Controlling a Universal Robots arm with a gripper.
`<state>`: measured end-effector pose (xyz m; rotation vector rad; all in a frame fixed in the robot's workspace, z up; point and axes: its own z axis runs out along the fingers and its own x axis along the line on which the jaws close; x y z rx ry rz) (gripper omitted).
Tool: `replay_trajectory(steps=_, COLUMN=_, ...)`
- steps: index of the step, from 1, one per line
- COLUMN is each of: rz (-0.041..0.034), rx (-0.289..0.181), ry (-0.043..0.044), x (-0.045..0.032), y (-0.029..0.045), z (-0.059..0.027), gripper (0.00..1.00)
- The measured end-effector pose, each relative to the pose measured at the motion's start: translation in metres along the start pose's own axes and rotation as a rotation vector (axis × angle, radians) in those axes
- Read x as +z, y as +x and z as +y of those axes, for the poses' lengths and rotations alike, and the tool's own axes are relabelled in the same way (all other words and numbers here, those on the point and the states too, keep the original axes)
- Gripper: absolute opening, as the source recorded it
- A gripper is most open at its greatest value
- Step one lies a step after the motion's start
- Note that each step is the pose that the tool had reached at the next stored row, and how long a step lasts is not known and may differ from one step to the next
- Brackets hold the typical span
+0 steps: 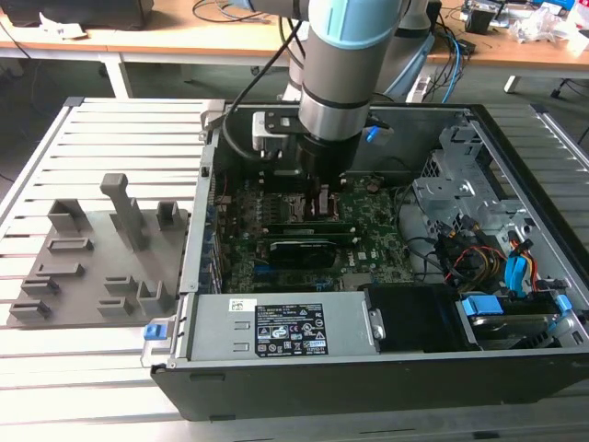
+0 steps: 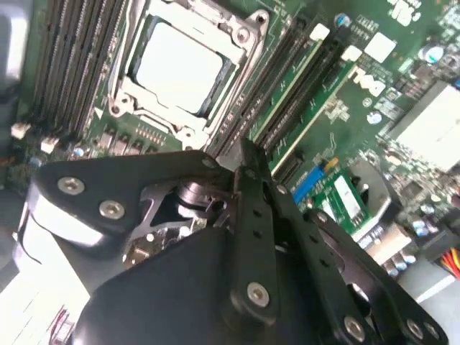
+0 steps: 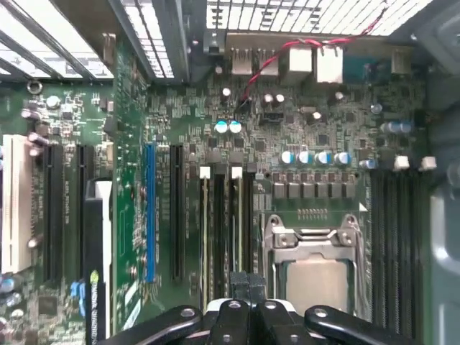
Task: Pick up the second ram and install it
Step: 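Press down the second ram until it locks into place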
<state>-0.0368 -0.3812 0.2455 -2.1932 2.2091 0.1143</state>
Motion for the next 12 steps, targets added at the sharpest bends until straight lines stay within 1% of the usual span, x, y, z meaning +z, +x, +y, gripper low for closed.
replay_trajectory(steps=2, rz=0.0000, rx=0.000, ry=0.0000, x=-0.0107, y=-0.0009, z=0.0000, gripper=0.11)
replay_trajectory(steps=3, rz=0.0000, rx=0.000, ry=0.0000, x=-0.0216, y=-0.0016, z=0.0002, gripper=0.11)
replay_trajectory(steps=6, rz=-0.0003, rx=0.000, ry=0.0001, x=-0.0350, y=-0.0026, z=0.0004, gripper=0.11)
replay_trajectory(steps=12, rz=-0.0001, rx=0.000, ry=0.0001, x=-0.0352, y=-0.0026, z=0.0004, gripper=0.11)
